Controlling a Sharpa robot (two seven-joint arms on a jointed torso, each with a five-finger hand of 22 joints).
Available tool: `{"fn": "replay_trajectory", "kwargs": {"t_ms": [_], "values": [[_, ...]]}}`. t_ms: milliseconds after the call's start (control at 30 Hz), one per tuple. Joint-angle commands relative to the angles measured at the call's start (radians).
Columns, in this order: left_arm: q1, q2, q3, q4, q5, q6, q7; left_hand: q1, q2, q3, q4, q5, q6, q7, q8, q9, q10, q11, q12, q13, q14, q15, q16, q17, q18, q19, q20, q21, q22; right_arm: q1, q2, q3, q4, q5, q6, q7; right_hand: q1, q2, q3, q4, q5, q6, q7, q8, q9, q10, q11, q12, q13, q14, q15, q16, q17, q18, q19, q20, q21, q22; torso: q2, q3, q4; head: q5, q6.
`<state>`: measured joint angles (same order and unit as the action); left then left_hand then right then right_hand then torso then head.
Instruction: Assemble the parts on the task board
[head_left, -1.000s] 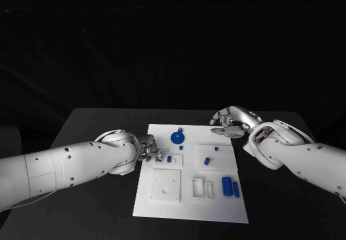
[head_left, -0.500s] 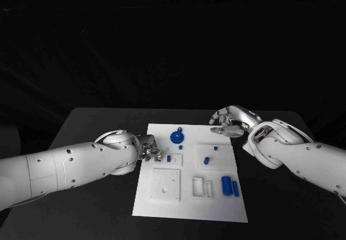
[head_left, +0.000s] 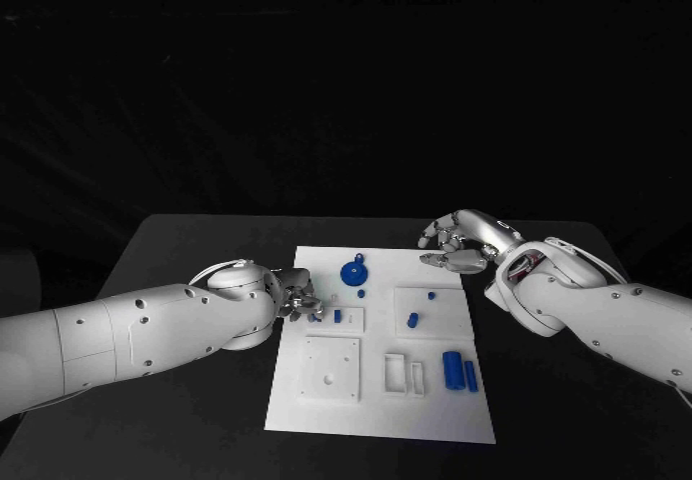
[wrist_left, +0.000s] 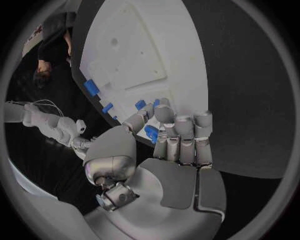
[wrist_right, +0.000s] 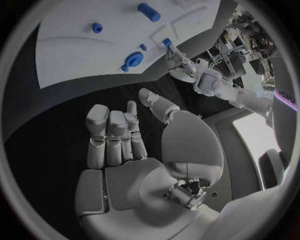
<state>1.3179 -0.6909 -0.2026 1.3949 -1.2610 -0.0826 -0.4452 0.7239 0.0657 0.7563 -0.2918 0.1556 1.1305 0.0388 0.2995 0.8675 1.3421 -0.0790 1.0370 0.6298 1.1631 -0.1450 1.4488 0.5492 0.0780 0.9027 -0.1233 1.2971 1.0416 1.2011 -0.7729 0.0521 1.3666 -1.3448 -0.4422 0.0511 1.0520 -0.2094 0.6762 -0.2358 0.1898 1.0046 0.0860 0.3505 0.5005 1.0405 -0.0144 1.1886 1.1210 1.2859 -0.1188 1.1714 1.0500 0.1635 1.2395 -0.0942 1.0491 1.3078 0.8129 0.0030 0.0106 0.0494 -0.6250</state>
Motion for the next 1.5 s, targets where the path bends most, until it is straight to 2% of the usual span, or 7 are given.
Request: {"fn": "replay_trajectory", "kwargs": {"t_ms": [33,367,633,1033,1267,1400,1500], "values": [[-0.002,0.001,-0.003,-0.003,-0.014,0.005,-0.003,-0.001,0.007,0.037,0.029,0.001,0.067,-0.064,0.140,0.000,0.053,-0.056,0.007,0.001,0.065,-0.073,0.006,0.001,0.019,0.006,-0.147,0.001,-0.001,0.000,0.000,0.000,0.002,-0.001,0.007,0.003,0.000,-0.008,-0.004,0.004,0.005,0.007,0.010,-0.005,0.001,-0.007,0.000,-0.003,-0.002,0.003,-0.004,-0.003,0.001,0.098,0.001,-0.009,-0.005,0.013,-0.001,0.0006,0.0003,0.000,0.000],[-0.002,0.006,-0.005,-0.006,-0.010,0.024,-0.001,-0.003,0.000,0.040,0.034,-0.012,0.068,-0.063,0.140,0.002,0.052,-0.055,0.009,0.003,0.064,-0.073,0.006,0.002,0.019,0.009,-0.146,-0.002,-0.002,0.000,0.000,0.000,0.002,-0.001,0.007,0.003,0.000,-0.008,-0.005,0.005,0.006,0.007,0.010,-0.005,0.002,-0.007,0.000,-0.003,-0.002,0.003,-0.003,-0.003,0.001,0.098,0.002,-0.009,-0.006,0.013,0.000,0.0013,-0.0007,0.001,0.000],[-0.003,0.009,-0.022,-0.012,-0.015,0.053,-0.005,0.000,-0.018,0.041,0.040,-0.025,0.070,-0.062,0.139,0.002,0.052,-0.054,0.010,0.005,0.063,-0.072,0.005,0.003,0.019,0.011,-0.145,-0.004,-0.002,0.000,0.001,0.000,0.001,0.000,0.007,0.003,0.000,-0.009,-0.005,0.005,0.007,0.007,0.010,-0.005,0.002,-0.007,0.000,-0.003,-0.002,0.003,-0.003,-0.004,0.001,0.098,0.002,-0.008,-0.006,0.013,0.000,0.0008,-0.0004,0.000,-0.001],[-0.003,0.009,-0.024,-0.011,-0.019,0.055,-0.002,0.001,-0.024,0.040,0.048,-0.030,0.072,-0.062,0.137,0.000,0.052,-0.053,0.011,0.006,0.063,-0.071,0.006,0.004,0.019,0.012,-0.144,-0.005,-0.001,0.000,0.001,0.000,0.002,0.000,0.007,0.004,-0.001,-0.009,-0.006,0.007,0.008,0.007,0.010,-0.006,0.002,-0.006,0.000,-0.003,-0.002,0.003,-0.003,-0.004,0.001,0.098,0.002,-0.008,-0.006,0.013,0.000,0.0001,0.0001,-0.002,-0.001],[-0.003,0.010,-0.024,-0.011,-0.016,0.040,0.002,0.006,-0.055,0.032,0.081,-0.099,0.074,-0.060,0.128,-0.006,0.051,-0.051,0.009,0.006,0.062,-0.069,0.003,0.004,0.021,0.014,-0.143,-0.009,0.001,0.000,0.002,0.000,0.001,0.001,0.007,0.003,-0.001,-0.009,-0.006,0.007,0.009,0.007,0.010,-0.006,0.002,-0.007,0.000,-0.003,-0.002,0.003,-0.003,-0.004,0.001,0.098,0.002,-0.008,-0.006,0.013,0.000,-0.0004,-0.0003,-0.002,0.000],[-0.003,0.010,-0.024,-0.013,-0.013,0.031,-0.001,-0.012,-0.093,0.012,0.112,-0.107,0.068,-0.057,0.122,-0.007,0.051,-0.049,0.008,0.006,0.061,-0.068,0.003,0.005,0.021,0.015,-0.142,-0.010,0.002,0.000,0.002,0.000,0.000,0.001,0.007,0.003,-0.001,-0.009,-0.006,0.007,0.009,0.007,0.010,-0.006,0.002,-0.007,0.000,-0.003,-0.002,0.003,-0.003,-0.004,0.001,0.098,0.002,-0.008,-0.006,0.013,0.000,0.0001,-0.0005,-0.002,0.000],[-0.003,0.009,-0.024,-0.016,-0.013,0.029,-0.005,-0.028,-0.144,0.004,0.147,-0.107,0.057,-0.053,0.110,-0.012,0.052,-0.045,0.007,0.006,0.060,-0.069,0.003,0.005,0.023,0.015,-0.142,-0.012,0.002,0.000,0.003,0.000,0.000,0.002,0.008,0.003,-0.002,-0.010,-0.007,0.008,0.010,0.007,0.010,-0.006,0.002,-0.007,0.000,-0.003,-0.002,0.003,-0.003,-0.004,0.001,0.098,0.002,-0.008,-0.006,0.013,0.000,0.0004,-0.0007,-0.002,0.000]]}}
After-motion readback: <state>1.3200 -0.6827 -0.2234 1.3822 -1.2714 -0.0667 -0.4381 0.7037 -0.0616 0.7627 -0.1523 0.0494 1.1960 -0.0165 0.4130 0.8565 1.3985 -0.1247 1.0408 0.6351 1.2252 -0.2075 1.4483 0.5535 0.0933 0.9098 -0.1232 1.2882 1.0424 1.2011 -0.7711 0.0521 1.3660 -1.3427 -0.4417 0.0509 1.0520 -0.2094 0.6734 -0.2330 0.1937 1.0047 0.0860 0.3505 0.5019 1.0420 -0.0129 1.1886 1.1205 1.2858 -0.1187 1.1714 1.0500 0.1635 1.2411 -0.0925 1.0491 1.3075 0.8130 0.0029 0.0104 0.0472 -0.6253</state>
